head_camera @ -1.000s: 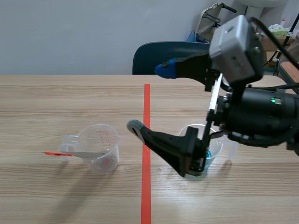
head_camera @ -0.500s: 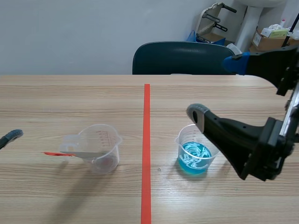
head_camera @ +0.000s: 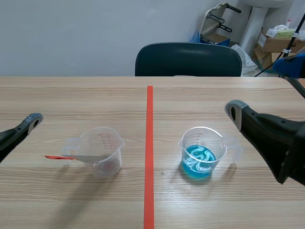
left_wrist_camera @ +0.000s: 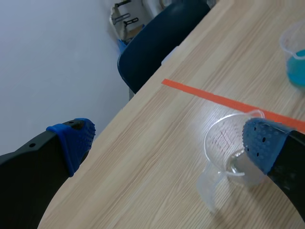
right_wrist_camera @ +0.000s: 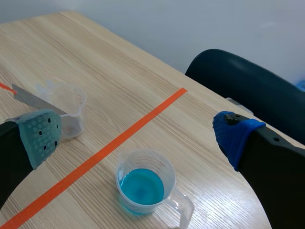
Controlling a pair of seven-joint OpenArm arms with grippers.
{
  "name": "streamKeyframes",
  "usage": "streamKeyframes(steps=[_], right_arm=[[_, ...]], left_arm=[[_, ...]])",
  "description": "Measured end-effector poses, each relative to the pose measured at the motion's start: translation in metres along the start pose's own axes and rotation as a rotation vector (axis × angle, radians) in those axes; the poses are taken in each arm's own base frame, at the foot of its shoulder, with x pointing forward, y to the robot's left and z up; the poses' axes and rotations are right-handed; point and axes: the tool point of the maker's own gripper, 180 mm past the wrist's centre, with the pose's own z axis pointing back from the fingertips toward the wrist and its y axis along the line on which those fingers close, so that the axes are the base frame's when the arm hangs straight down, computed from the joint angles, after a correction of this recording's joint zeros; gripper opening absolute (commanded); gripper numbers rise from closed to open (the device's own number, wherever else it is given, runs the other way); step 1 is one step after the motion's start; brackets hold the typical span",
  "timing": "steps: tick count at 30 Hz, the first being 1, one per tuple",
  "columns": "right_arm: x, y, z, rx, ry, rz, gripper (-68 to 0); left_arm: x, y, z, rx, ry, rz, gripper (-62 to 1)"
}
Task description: Do the redox reaction experiment
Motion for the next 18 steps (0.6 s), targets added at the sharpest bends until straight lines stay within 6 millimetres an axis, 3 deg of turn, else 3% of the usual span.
streamKeyframes(steps=[6,18], right_arm=[[-0.003,0.0,0.0,0.003,0.02,0.003,0.4],[-0.005,0.001,0.0,0.006,0.029,0.006,0.4]], left_arm=[[0.008,-0.017,-0.006,0.04,-0.073,0.165,1.4],[0.02,-0.002,-0.003,0.132,-0.166,0.301,1.4]])
